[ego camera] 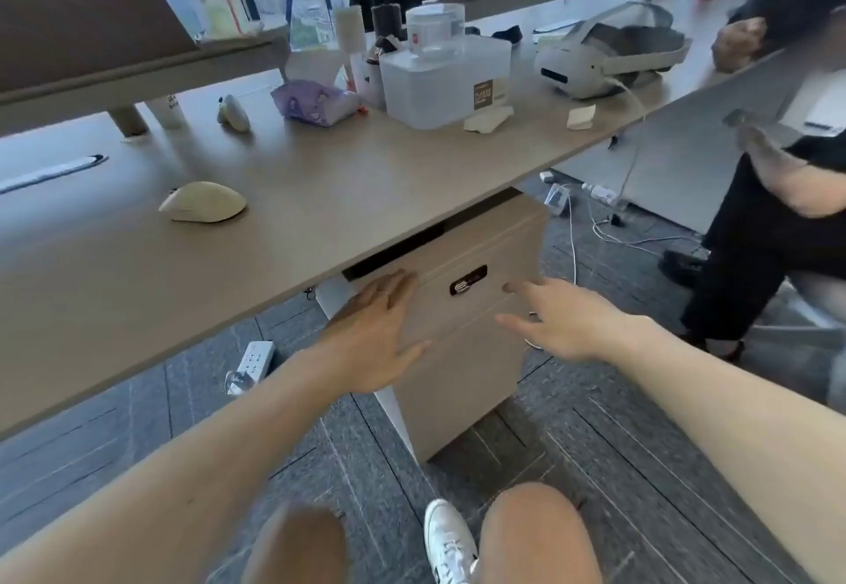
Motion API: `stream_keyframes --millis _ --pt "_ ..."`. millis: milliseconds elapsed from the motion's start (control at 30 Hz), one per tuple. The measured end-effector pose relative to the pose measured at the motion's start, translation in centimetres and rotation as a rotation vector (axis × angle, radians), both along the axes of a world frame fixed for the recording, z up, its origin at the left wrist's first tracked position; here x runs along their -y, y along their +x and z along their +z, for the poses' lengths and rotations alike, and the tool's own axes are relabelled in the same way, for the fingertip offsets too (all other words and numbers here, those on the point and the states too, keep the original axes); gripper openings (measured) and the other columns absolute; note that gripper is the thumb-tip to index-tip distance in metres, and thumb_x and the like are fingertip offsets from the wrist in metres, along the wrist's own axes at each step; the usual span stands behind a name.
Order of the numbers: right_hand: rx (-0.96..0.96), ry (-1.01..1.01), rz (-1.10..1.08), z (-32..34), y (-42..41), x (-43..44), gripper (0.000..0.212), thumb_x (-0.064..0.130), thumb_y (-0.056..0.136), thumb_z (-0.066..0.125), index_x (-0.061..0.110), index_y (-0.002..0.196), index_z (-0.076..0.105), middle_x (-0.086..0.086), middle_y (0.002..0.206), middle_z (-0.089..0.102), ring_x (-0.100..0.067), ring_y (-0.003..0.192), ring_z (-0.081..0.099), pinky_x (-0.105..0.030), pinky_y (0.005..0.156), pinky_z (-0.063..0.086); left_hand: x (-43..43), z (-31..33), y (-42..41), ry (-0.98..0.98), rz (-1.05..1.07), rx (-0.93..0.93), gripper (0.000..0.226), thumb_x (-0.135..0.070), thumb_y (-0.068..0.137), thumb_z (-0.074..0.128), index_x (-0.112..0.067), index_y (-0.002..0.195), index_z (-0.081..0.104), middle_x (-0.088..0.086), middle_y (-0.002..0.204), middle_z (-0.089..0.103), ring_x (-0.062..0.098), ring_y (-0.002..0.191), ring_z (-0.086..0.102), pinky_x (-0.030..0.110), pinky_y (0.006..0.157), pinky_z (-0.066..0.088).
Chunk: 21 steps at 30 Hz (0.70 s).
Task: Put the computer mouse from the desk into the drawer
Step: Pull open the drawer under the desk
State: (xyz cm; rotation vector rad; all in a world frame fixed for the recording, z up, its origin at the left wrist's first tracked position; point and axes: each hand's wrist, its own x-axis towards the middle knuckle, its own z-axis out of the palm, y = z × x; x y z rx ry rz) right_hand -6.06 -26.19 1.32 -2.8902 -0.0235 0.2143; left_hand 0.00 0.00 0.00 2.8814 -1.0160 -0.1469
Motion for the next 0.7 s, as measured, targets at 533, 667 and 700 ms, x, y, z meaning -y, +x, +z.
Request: stream_keyframes --millis 533,667,700 --pt "-0.238 1.08 -0.777 -6.5 10.6 -5.7 0.025 0.01 0.1 0.047 0.004 0.077 0.053 -0.014 0.061 0.058 -0.022 0.034 0.056 -0.026 0.037 0.048 0.2 -1.4 1.1 -0.18 0.071 0.314 0.06 0.003 0.082 0.061 -0.005 0.141 0.053 0.011 0.135 0.058 0.032 0.111 0.053 0.041 0.092 0.046" --pt "-0.201 1.315 -0.817 -6.4 10.2 -6.3 0.03 0.009 0.102 0.045 0.005 0.073 0.053 -0.013 0.064 0.058 -0.024 0.056 0.054 -0.032 0.05 0.049 -0.2 -1.6 1.1 -0.304 0.116 0.226 0.078 0.021 0.071 0.057 -0.011 0.143 0.054 0.007 0.134 0.058 0.031 0.111 0.049 0.041 0.088 0.048" --pt "-0.204 1.336 -0.811 -6.4 10.0 -6.2 0.03 0.01 0.102 0.045 0.006 0.074 0.053 -0.011 0.065 0.058 -0.022 0.056 0.054 -0.027 0.044 0.05 -0.5 -1.8 1.3 -0.345 0.124 0.217 0.079 0.023 0.072 0.054 -0.013 0.142 0.055 0.006 0.132 0.059 0.03 0.11 0.05 0.042 0.087 0.049"
